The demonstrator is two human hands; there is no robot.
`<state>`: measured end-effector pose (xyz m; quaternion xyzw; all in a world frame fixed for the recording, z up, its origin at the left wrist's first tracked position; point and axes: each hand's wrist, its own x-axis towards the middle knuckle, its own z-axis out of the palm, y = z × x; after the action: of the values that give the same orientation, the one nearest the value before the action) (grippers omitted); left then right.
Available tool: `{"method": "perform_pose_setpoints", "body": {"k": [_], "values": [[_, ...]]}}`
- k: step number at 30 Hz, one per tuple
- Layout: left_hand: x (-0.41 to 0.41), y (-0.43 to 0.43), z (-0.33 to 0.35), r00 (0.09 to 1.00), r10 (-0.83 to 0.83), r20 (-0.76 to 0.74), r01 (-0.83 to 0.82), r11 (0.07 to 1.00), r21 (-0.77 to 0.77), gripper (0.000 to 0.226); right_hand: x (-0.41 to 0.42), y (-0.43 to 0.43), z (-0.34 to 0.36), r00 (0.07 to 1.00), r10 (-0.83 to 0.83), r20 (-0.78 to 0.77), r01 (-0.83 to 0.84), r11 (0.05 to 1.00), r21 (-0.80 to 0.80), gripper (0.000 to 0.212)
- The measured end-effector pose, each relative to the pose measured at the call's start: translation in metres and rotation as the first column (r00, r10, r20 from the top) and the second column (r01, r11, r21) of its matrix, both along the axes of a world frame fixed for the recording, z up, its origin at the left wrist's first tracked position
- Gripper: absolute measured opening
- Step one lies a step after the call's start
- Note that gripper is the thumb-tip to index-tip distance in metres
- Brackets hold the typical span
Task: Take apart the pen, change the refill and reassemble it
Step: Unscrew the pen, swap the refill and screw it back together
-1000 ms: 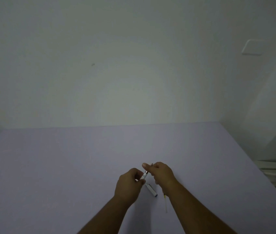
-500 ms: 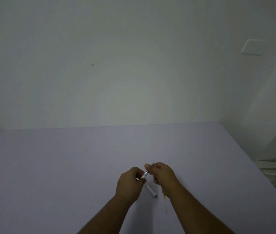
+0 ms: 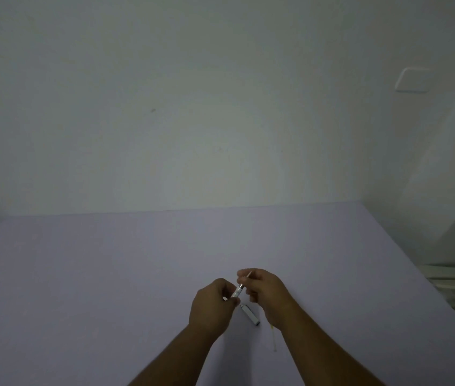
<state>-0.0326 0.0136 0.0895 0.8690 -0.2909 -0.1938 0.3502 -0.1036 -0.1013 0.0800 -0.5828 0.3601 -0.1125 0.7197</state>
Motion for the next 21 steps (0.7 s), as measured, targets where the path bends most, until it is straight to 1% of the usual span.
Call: {"method": "perform_pose_setpoints", "body": {"k": [1,2,4,5,6,8,9,10,12,14,16,17,19,21], "values": [[-0.0002,0.0002,-0.0001,1.0,-0.001,0.008,0.001,1.0,0.001,0.008,0.0001,0.0003,-0.0005,1.0,0.001,-0.011,-0.001,0.999,-0.038,0.005],[-0.0009,0.0008,-0.0003,1.0,-0.005,0.015,0.005,1.0,0.004,0.007,0.0008,0.0015,0.0007,0.999,-0.015,-0.05,0.01,0.996,-0.083,0.01],[-0.0027,0.0022,0.0002,1.0,-0.013,0.018,0.012,1.0,0.01,0.005,0.0031,0.0016,0.0012,0.988,-0.041,-0.152,0.014,0.985,-0.174,0.028],[-0.0028,0.0023,0.0005,1.0,-0.012,0.015,0.012,1.0,0.007,0.006,0.0032,0.0014,0.0008,0.985,-0.038,-0.17,0.006,0.983,-0.181,0.032],[-0.0024,0.0031,0.0005,1.0,-0.004,0.01,0.004,1.0,0.001,0.008,0.0024,0.0019,0.0011,0.986,-0.018,-0.168,-0.011,0.986,-0.168,0.031],[-0.0011,0.0021,0.0013,1.0,0.012,0.007,-0.012,1.0,-0.008,0.009,-0.0008,0.0022,0.0018,0.994,0.029,-0.101,-0.037,0.996,-0.08,0.017],[-0.0006,0.0011,0.0013,1.0,0.011,0.008,-0.011,1.0,-0.004,0.007,-0.0031,0.0018,0.002,0.997,0.036,-0.07,-0.04,0.997,-0.059,0.011],[-0.0006,0.0005,0.0016,1.0,0.008,0.013,-0.008,1.0,-0.002,0.006,-0.0043,0.002,0.0023,0.998,0.031,-0.06,-0.035,0.997,-0.067,0.009],[-0.0011,0.0002,0.0016,1.0,0.001,0.022,-0.001,1.0,0.006,0.008,-0.004,0.002,0.0019,0.995,0.004,-0.103,-0.015,0.994,-0.11,0.015],[-0.0005,0.0011,0.0008,1.0,0.011,0.011,-0.011,1.0,0.003,0.006,-0.0029,0.0031,0.001,0.991,-0.004,-0.137,-0.011,0.994,-0.106,0.02],[0.0007,0.002,0.0003,1.0,0.022,0.005,-0.022,1.0,0.012,0.01,-0.0029,0.0035,0.0008,0.997,-0.002,-0.081,0.0,1.0,-0.019,0.012],[0.0011,0.0022,0.0002,1.0,0.026,0.007,-0.026,0.999,0.019,0.011,-0.0031,0.003,0.0008,0.999,0.0,-0.05,0.0,1.0,0.001,0.006],[0.001,0.0017,0.0002,0.999,0.026,0.021,-0.027,0.999,0.027,0.012,-0.0025,0.0008,-0.0007,0.999,0.001,-0.041,-0.003,0.999,-0.043,0.006],[-0.0004,0.0007,-0.0008,0.999,0.025,0.039,-0.026,0.999,0.03,0.011,-0.0004,0.0006,-0.0012,0.997,-0.013,-0.074,0.006,0.996,-0.088,0.009]]}}
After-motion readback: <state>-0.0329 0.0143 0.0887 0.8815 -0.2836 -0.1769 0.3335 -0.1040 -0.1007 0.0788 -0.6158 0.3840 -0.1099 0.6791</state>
